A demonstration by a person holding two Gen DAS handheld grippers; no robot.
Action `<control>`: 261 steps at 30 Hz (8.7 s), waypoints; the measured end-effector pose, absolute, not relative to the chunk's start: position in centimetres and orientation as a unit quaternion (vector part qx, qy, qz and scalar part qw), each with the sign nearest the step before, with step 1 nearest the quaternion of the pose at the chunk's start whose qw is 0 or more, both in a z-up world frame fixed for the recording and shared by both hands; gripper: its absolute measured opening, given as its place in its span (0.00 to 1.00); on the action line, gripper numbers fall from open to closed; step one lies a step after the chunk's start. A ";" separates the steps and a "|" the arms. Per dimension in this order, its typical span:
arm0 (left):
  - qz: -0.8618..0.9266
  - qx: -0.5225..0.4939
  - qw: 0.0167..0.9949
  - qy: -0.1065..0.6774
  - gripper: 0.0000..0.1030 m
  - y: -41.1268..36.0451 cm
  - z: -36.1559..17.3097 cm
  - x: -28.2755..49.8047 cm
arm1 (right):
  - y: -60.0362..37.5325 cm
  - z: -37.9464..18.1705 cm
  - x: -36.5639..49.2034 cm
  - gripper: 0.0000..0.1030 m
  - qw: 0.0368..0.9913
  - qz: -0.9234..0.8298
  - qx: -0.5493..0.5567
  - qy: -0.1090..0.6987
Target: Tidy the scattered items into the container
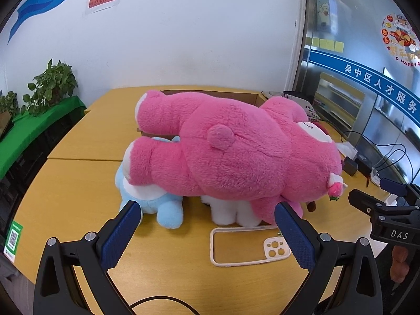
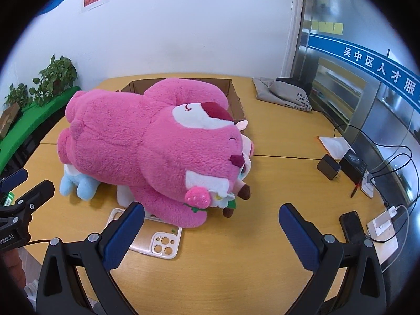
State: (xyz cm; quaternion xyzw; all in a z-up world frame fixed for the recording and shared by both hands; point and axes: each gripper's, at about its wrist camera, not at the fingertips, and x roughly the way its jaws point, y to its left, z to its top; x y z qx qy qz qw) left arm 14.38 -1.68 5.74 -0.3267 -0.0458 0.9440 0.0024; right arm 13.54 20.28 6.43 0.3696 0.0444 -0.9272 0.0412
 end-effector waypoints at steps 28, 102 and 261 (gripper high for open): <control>0.893 -0.409 0.179 -0.053 0.74 -3.1 3.2 0.0 | 20.8 2.0 0.7 0.83 0.154 -0.899 0.408 -0.033; 0.934 -0.357 0.012 -0.018 1.00 -3.8 7.3 1.8 | 18.3 11.4 2.6 1.00 0.068 -0.940 0.332 0.025; 0.926 -0.375 0.028 -0.022 0.96 -5.1 4.9 -4.7 | 14.1 7.6 -2.4 0.81 0.128 -0.919 0.374 -0.005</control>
